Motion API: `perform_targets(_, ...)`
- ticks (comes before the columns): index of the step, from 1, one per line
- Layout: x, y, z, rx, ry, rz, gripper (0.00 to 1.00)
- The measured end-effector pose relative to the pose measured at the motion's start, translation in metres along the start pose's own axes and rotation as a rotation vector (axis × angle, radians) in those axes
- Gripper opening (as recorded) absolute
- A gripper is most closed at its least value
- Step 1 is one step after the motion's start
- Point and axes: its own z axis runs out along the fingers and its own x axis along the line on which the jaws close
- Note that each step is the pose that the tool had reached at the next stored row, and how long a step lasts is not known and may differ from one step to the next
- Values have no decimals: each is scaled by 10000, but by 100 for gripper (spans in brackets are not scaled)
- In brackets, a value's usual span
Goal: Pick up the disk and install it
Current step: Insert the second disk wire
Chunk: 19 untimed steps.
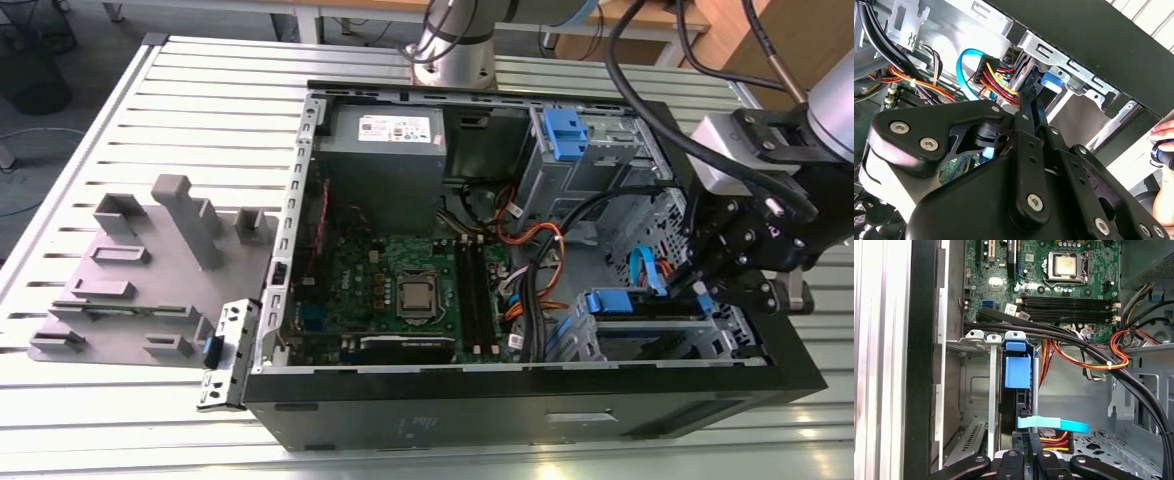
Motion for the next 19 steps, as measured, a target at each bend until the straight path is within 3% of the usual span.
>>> perform_targets(19, 2, -2, 70, 0, -2, 0, 16)
